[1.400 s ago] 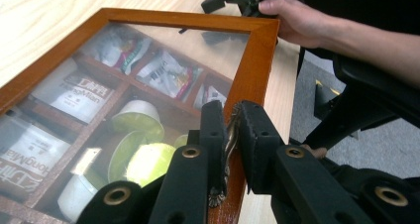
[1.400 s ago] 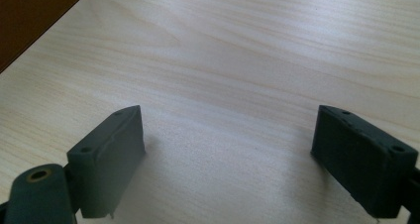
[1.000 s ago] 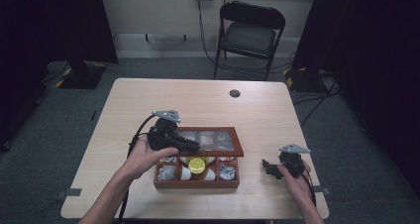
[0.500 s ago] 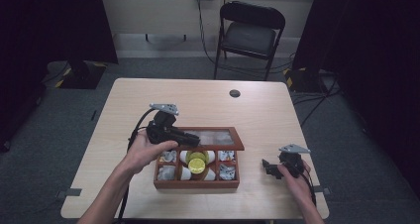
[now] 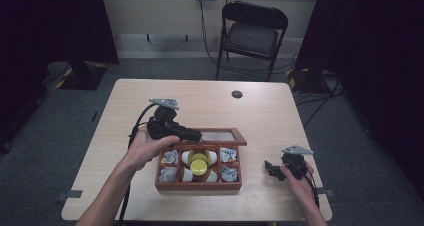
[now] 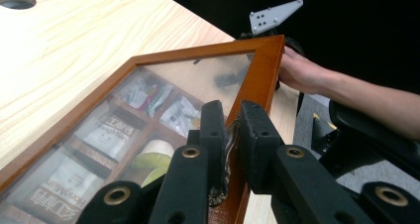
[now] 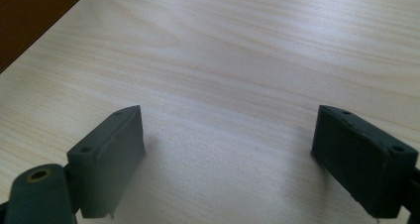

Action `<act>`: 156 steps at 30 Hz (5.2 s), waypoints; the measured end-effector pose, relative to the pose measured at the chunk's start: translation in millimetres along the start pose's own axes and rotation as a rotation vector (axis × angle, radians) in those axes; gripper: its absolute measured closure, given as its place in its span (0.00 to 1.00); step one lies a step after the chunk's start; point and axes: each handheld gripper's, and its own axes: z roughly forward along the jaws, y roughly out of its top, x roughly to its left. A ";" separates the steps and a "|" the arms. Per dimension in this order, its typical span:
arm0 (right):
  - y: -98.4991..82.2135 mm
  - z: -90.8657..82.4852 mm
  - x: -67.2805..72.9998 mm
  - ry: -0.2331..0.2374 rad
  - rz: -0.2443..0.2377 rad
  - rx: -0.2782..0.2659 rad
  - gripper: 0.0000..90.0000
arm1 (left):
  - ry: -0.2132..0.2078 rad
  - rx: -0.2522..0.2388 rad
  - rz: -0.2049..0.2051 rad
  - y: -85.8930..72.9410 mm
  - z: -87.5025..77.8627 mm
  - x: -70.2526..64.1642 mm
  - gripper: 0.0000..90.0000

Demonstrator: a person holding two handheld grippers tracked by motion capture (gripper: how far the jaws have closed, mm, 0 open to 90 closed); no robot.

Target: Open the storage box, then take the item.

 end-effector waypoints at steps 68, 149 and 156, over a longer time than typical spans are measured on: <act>33.6 -44.3 64.7 0.304 -0.093 -0.183 0.28 | 0.021 -0.012 0.011 15.8 -5.1 5.9 0.90; 80.4 27.3 211.4 0.428 -0.468 0.068 0.41 | 0.039 0.008 0.053 17.5 -3.8 1.8 0.91; 79.8 25.6 209.8 0.429 -0.454 0.046 0.41 | 0.037 0.010 0.051 17.5 -3.8 1.9 0.91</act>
